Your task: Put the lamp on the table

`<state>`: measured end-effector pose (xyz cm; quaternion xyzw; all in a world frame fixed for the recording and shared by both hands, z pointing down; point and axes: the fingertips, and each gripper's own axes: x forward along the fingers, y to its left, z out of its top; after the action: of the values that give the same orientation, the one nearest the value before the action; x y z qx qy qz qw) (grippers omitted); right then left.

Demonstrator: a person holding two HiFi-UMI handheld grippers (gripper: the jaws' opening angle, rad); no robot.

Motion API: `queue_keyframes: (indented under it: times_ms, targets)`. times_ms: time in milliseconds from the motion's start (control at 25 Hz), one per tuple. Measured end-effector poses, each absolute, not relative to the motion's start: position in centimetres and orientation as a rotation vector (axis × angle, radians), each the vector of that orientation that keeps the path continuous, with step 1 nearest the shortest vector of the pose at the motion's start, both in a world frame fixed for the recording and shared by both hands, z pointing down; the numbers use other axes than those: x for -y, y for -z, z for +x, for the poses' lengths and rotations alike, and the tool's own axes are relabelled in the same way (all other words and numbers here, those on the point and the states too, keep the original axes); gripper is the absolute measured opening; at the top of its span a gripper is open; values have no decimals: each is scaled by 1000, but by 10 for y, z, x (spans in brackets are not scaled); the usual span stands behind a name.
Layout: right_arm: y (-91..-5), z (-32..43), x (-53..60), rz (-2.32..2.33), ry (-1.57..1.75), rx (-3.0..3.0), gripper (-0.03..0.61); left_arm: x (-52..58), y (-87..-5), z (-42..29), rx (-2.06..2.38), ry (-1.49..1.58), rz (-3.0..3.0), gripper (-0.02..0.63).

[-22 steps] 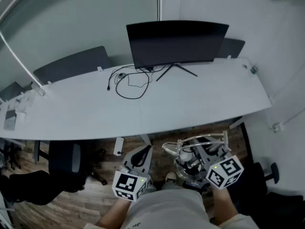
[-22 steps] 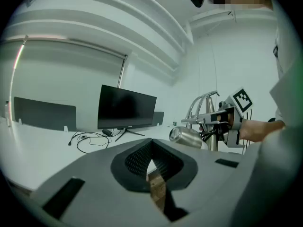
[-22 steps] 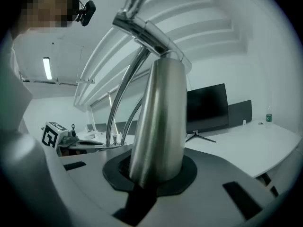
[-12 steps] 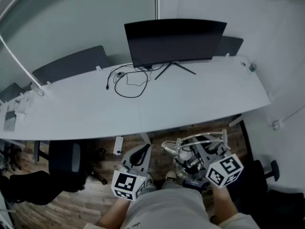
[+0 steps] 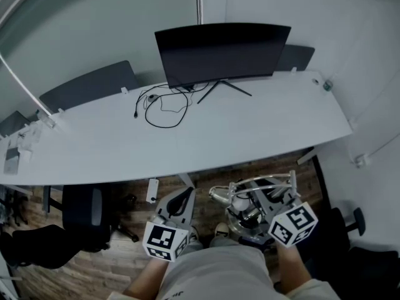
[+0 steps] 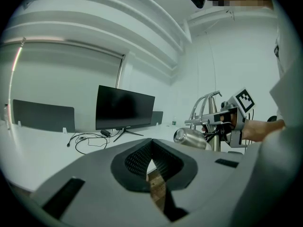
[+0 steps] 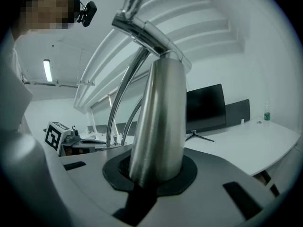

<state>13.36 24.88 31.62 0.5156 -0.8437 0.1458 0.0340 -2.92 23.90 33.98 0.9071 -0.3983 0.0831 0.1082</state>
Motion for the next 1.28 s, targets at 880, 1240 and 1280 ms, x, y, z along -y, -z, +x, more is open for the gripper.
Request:
queue_keyframes:
  times_ms: [880,1240,1280]
  targets:
    - [-335,161,-211,1433,-460,2624,69,-216,-354,-9,1316,-249,2595,3]
    - [-342,145,-146,1497,-498,2603,67,-143,-357,-30,1275,-263,2595,3]
    - [-341,141,-137,1504,-495,2602,67,-133,-360,-33,1267,-265,2599,3]
